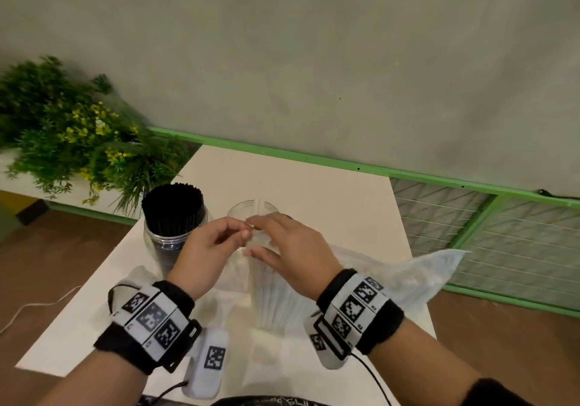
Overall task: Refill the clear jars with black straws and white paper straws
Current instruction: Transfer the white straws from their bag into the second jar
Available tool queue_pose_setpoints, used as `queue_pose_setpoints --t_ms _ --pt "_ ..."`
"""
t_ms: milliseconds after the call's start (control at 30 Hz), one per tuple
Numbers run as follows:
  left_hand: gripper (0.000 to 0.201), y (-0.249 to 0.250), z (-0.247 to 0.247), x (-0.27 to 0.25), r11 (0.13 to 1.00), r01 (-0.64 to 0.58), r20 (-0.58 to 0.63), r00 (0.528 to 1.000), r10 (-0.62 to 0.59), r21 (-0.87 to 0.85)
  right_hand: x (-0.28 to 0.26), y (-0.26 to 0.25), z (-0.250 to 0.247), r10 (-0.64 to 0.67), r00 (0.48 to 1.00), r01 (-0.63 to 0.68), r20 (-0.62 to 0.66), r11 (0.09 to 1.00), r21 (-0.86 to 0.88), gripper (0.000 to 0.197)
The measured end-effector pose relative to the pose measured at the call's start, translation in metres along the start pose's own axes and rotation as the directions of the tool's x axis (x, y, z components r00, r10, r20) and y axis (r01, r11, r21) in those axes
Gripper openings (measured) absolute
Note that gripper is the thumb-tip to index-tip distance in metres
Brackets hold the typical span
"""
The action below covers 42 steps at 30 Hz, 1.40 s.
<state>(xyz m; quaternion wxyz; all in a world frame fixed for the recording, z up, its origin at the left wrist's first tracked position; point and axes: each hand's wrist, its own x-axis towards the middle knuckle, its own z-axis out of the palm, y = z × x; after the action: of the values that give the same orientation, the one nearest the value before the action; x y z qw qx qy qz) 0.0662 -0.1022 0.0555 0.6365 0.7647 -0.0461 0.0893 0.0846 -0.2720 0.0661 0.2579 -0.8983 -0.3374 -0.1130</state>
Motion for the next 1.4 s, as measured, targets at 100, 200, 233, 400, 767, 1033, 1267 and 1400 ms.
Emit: queue_pose_setpoints --t_ms 100,200,233,400,767,1033,1267,1400 --pt "0.012 -0.001 -0.004 -0.004 1.000 -0.021 -0.012 1.000 0.021 0.014 0.009 -0.004 0.012 0.003 0.988 0.010 -0.152 0.996 0.084 0.025" --pt "0.014 -0.008 -0.007 -0.009 0.998 -0.019 -0.016 1.000 0.020 0.066 0.010 -0.005 0.015 0.003 0.985 0.009 -0.170 0.998 0.067 0.034" --pt "0.017 -0.010 -0.006 -0.011 0.997 -0.022 -0.016 1.000 0.023 0.071 0.010 -0.006 0.015 -0.005 0.988 0.011 -0.153 0.999 0.041 0.039" --pt "0.018 -0.007 0.002 -0.010 0.987 -0.064 -0.035 0.997 0.070 0.147 0.006 -0.006 0.007 -0.074 0.977 0.048 -0.199 0.990 -0.133 0.024" --pt "0.023 -0.020 -0.026 0.013 0.990 0.071 -0.239 0.970 -0.040 0.124 -0.076 0.078 -0.066 0.204 0.925 -0.332 -0.320 0.843 -0.423 0.005" --pt "0.028 -0.017 -0.041 0.018 0.991 0.106 -0.190 0.978 -0.090 0.076 -0.110 0.121 -0.075 0.388 0.801 -0.501 -0.457 0.851 -0.156 0.015" --pt "0.022 -0.021 -0.035 0.019 0.969 0.179 -0.260 0.957 -0.131 0.171 -0.112 0.112 -0.075 0.446 0.724 -0.484 -0.527 0.872 0.074 0.029" --pt "0.034 0.013 0.004 0.005 0.860 -0.037 -0.315 0.922 0.226 0.509 -0.117 0.108 -0.072 0.447 0.717 -0.447 -0.534 0.884 0.139 0.031"
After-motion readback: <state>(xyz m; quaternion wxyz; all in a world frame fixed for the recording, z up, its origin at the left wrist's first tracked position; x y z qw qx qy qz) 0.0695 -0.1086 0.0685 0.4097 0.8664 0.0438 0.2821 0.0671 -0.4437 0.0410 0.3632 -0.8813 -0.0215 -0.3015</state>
